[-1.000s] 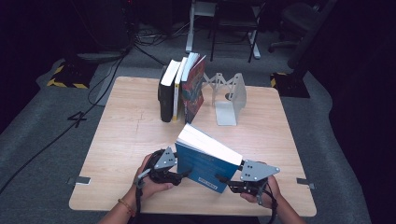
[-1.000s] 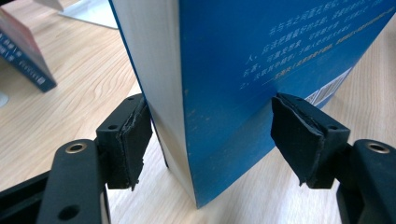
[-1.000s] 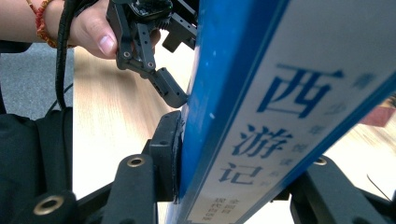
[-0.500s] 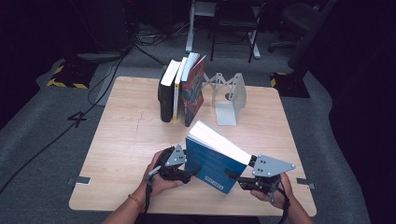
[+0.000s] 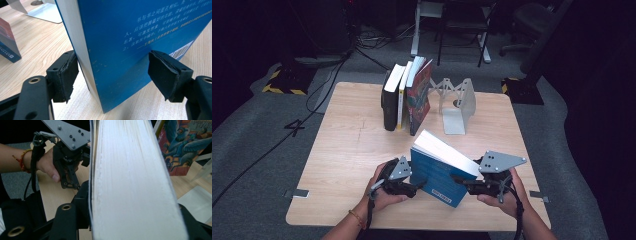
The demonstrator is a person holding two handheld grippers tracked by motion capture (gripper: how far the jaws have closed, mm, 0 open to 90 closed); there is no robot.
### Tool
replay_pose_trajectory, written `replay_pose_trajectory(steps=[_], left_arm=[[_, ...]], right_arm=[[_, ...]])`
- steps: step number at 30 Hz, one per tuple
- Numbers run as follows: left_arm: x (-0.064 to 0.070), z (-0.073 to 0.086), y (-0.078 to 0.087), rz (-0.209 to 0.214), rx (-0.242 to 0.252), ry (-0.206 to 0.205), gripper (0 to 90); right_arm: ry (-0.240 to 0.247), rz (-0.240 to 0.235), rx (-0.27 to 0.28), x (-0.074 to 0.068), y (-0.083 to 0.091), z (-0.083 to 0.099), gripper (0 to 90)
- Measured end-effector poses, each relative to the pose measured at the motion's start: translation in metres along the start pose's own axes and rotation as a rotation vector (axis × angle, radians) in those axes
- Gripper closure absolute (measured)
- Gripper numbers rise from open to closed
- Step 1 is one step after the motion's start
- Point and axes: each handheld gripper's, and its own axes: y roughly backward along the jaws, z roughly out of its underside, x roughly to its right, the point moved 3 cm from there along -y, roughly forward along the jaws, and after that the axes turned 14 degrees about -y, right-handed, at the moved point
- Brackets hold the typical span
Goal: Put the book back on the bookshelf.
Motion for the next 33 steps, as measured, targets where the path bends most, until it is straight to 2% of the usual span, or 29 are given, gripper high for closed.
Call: replay_pose_trajectory(steps=[4, 7, 9, 15, 20, 24, 25, 29, 33], left_arm=[[0.001, 0.002, 0.002, 0.003, -0.005, 0.002, 26.3], [0.001, 0.006, 0.005, -0.003, -0.026, -0.003, 28.9], [0.002, 0.010, 0.007, 0.014, -0.051, 0.001, 29.0], [0.006, 0.035, 0.022, 0.005, -0.180, -0.006, 24.3], [0.007, 0.057, 0.039, -0.004, -0.246, 0.038, 20.9], [0.011, 0.072, 0.050, -0.017, -0.291, 0.061, 19.5], [0.011, 0.074, 0.052, -0.024, -0.306, 0.055, 19.2], [0.013, 0.082, 0.062, -0.051, -0.305, 0.092, 18.7], [0.011, 0.090, 0.066, -0.038, -0.275, 0.138, 18.3]], right_arm=[[-0.015, -0.004, -0.014, -0.001, -0.006, -0.001, 50.6], [-0.028, -0.010, -0.019, -0.002, -0.008, -0.003, 53.8], [-0.040, -0.016, -0.020, -0.001, -0.008, -0.003, 56.3], [-0.055, -0.018, -0.018, 0.001, -0.008, -0.003, 59.1], [-0.058, -0.019, -0.021, 0.001, -0.008, -0.003, 59.6], [-0.060, -0.018, -0.023, 0.001, -0.008, -0.004, 59.6], [-0.061, -0.017, -0.023, 0.001, -0.008, -0.004, 59.7], [-0.061, -0.017, -0.024, 0.001, -0.008, -0.004, 59.7], [-0.061, -0.017, -0.025, 0.001, -0.008, -0.004, 60.0]])
